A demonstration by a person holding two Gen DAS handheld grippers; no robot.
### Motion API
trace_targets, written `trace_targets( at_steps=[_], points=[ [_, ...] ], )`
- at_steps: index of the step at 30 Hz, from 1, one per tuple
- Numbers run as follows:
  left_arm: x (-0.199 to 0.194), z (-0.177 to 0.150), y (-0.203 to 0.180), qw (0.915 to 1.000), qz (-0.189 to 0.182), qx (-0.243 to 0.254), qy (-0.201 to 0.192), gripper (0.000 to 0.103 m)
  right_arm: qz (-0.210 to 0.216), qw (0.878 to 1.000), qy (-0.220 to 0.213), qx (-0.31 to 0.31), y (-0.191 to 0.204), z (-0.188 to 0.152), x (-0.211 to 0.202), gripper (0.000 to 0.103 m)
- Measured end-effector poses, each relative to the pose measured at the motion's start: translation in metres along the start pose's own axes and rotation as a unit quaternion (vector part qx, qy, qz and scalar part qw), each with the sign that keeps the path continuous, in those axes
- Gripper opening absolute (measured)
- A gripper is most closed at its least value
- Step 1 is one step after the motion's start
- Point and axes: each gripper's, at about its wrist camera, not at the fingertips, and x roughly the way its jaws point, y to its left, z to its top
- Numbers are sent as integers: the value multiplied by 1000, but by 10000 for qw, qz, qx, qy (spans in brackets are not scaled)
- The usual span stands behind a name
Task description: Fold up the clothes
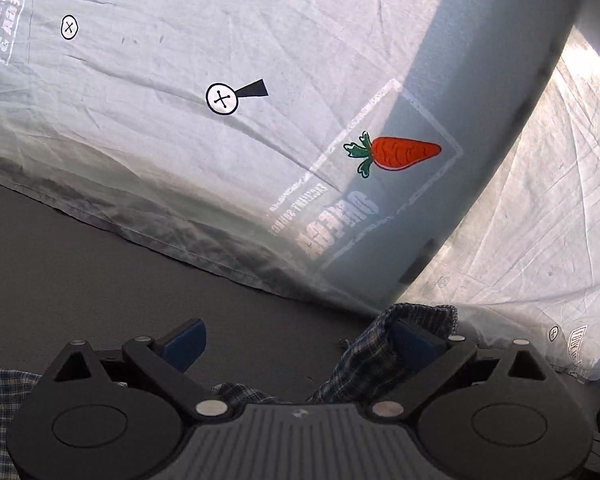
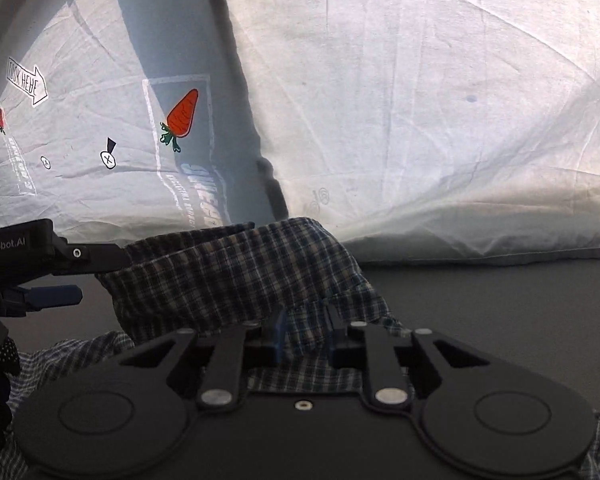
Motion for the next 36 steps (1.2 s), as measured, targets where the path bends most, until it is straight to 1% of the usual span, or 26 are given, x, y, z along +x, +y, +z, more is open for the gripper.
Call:
trace_targets(
  at_steps=[2, 4, 6, 8, 10, 11, 12, 14, 16, 17, 18, 19, 20, 21, 22, 23, 24, 26, 27, 28, 29, 30, 32, 33, 34, 36],
  points=[
    [-7, 1, 0, 9999, -54, -71, -89, 100, 305, 9990, 255, -219, 16, -7, 10, 16],
    [-10, 1, -2, 9999, 54, -23, -135, 101, 411, 9972, 504, -366, 28, -15, 24, 16],
    [-10, -5, 0, 9997, 218, 48, -82, 102, 452, 9968, 586, -316, 33, -18, 38, 16],
    [-7, -13, 4, 9992, 368, 96, 77, 102, 515, 9969, 569, -152, 33, -14, 51, 16],
    [-4, -21, 11, 9984, 510, 69, 231, 102, 482, 9973, 555, -9, 30, -8, 63, 15],
    [-3, -24, 15, 9979, 568, 30, 303, 102, 426, 9976, 538, 27, 29, -4, 70, 13],
    [-2, -27, 19, 9973, 643, -25, 366, 102, 363, 9979, 530, 58, 28, 0, 76, 13],
    [-1, -32, 27, 9956, 790, -146, 487, 102, 367, 9981, 443, 208, 24, 9, 87, 12],
    [-2, -35, 33, 9939, 890, -259, 593, 102, 328, 9975, 455, 424, 20, 17, 92, 14],
    [-4, -35, 35, 9934, 905, -314, 628, 102, 289, 9975, 464, 455, 20, 20, 91, 17],
    [-5, -36, 35, 9931, 908, -346, 655, 102, 235, 9977, 445, 460, 20, 22, 86, 23],
    [-8, -37, 35, 9929, 913, -343, 689, 102, 169, 9980, 393, 471, 19, 22, 77, 27],
    [-12, -39, 34, 9926, 919, -323, 721, 102, 112, 9980, 345, 510, 18, 21, 65, 33],
    [-18, -40, 30, 9926, 931, -220, 752, 102, 61, 9979, 306, 561, 17, 20, 52, 36],
    [-24, -42, 26, 9925, 938, -113, 778, 102, 2, 9978, 281, 600, 14, 16, 37, 37],
    [-31, -45, 20, 9926, 921, 10, 788, 102, -125, 9978, 277, 585, 11, 10, 18, 40],
    [-38, -48, 14, 9926, 895, 127, 809, 102, -290, 9977, 279, 543, 9, 2, -2, 45],
    [-53, -56, 1, 9911, 835, 335, 981, 102, -646, 9964, 305, 458, 4, -14, -44, 47],
    [-61, -61, -5, 9896, 806, 443, 1102, 102, -854, 9947, 345, 464, 1, -24, -67, 50],
    [-68, -68, -13, 9874, 778, 570, 1256, 102, -1043, 9923, 374, 548, -3, -34, -91, 51],
    [-76, -78, -20, 9849, 731, 711, 1397, 102, -1221, 9892, 373, 714, -9, -45, -116, 55],
    [-85, -89, -27, 9821, 684, 852, 1537, 102, -1398, 9853, 360, 911, -16, -57, -141, 60],
    [-105, -116, -43, 9761, 648, 1070, 1779, 102, -1755, 9751, 348, 1312, -30, -78, -188, 64],
    [-112, -129, -49, 9737, 653, 1077, 1896, 102, -1975, 9675, 333, 1543, -37, -91, -211, 64],
    [-123, -149, -55, 9697, 627, 1052, 2115, 102, -2194, 9588, 314, 1778, -42, -102, -230, 64],
    [-137, -179, -65, 9626, 523, 1055, 2439, 102, -2563, 9389, 271, 2284, -58, -125, -263, 64]
  ],
)
